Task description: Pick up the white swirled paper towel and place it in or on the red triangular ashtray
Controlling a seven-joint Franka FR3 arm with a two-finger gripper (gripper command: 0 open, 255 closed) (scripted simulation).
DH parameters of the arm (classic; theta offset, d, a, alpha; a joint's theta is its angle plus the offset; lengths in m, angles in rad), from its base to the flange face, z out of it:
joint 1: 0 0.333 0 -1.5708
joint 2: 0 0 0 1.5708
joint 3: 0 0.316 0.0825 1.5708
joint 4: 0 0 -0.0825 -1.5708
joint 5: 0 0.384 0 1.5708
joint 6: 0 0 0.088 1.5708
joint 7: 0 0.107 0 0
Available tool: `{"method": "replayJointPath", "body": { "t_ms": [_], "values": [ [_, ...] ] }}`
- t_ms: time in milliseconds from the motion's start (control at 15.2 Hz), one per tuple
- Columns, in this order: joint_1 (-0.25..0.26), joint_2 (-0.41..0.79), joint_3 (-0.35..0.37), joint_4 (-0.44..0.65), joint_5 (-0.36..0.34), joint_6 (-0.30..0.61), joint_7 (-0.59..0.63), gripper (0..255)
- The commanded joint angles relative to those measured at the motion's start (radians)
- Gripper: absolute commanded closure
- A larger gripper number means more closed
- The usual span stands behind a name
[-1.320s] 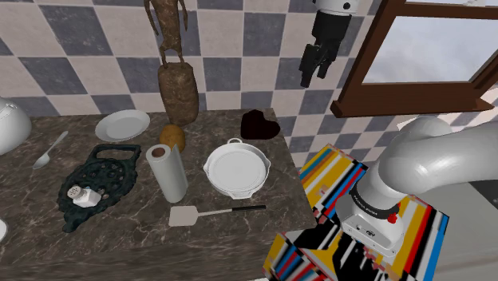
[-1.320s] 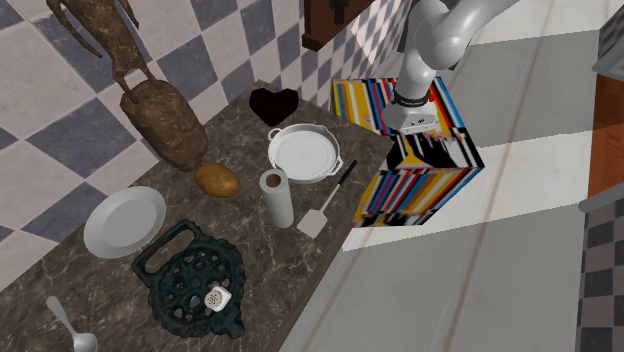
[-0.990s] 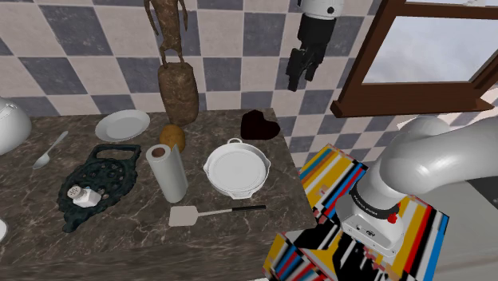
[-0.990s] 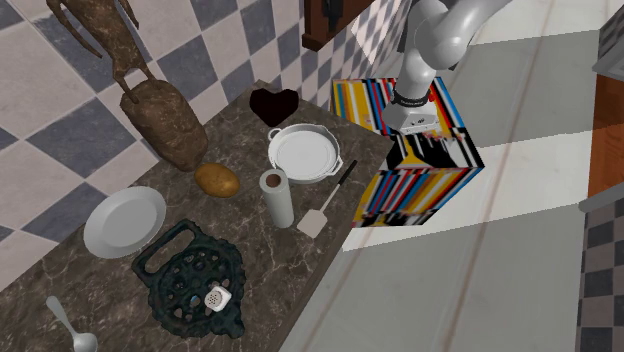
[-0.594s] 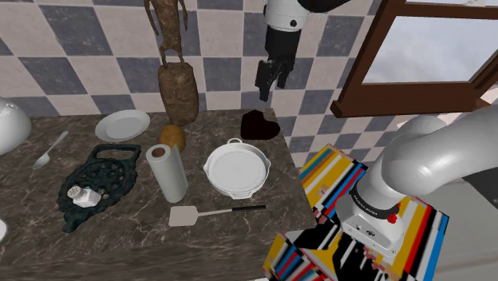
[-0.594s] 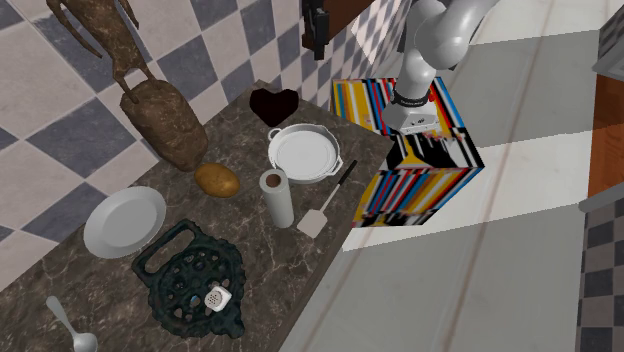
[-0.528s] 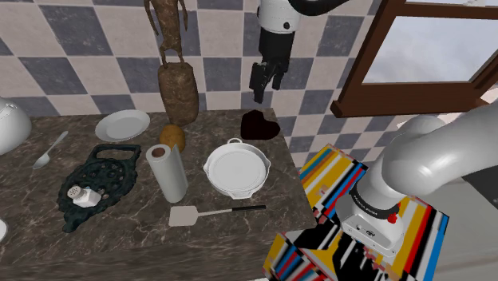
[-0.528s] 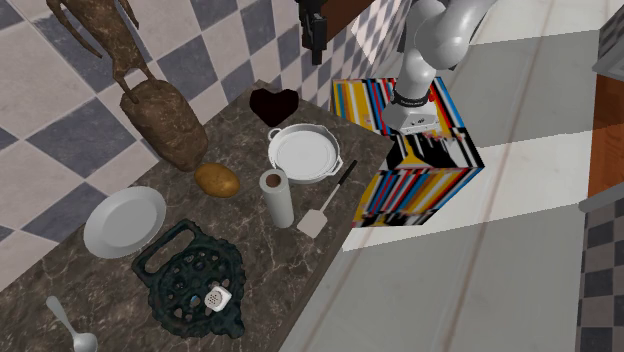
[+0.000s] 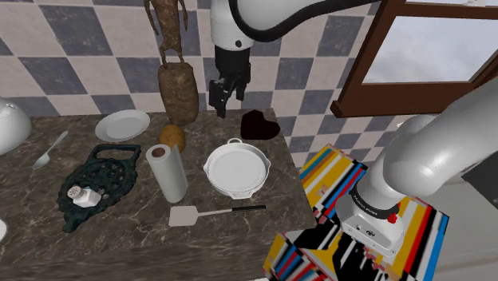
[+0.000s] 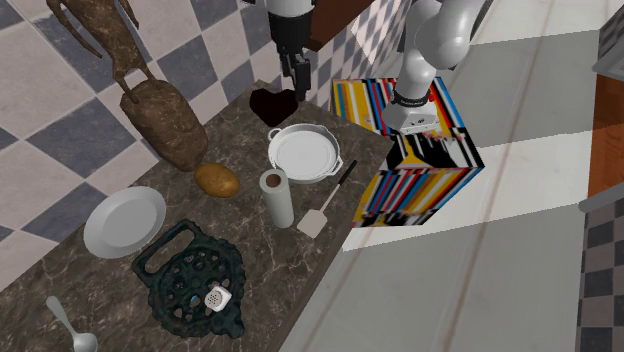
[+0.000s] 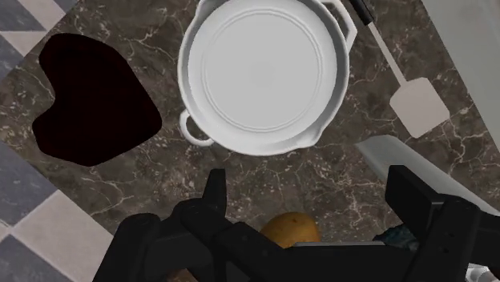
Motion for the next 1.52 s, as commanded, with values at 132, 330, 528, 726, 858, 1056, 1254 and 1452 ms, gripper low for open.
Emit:
{"method": "replayJointPath", "body": {
  "t_ms": [132,330,528,726,858,1056,1254,1452],
  "values": [
    [0.016,0.132,0.069,0.086,-0.055,0.051,0.055,0],
    [0.032,0.238,0.116,0.165,-0.116,0.074,0.104,0],
    [0.059,0.35,0.154,0.252,-0.192,0.085,0.158,0],
    [0.101,0.466,0.179,0.35,-0.276,0.083,0.211,0],
    [0.137,0.544,0.188,0.421,-0.333,0.074,0.242,0],
    [0.183,0.624,0.189,0.5,-0.389,0.06,0.269,0],
    [0.184,0.638,0.184,0.477,-0.399,0.094,0.276,0],
    [0.185,0.653,0.179,0.456,-0.411,0.128,0.283,0]
  ]
}}
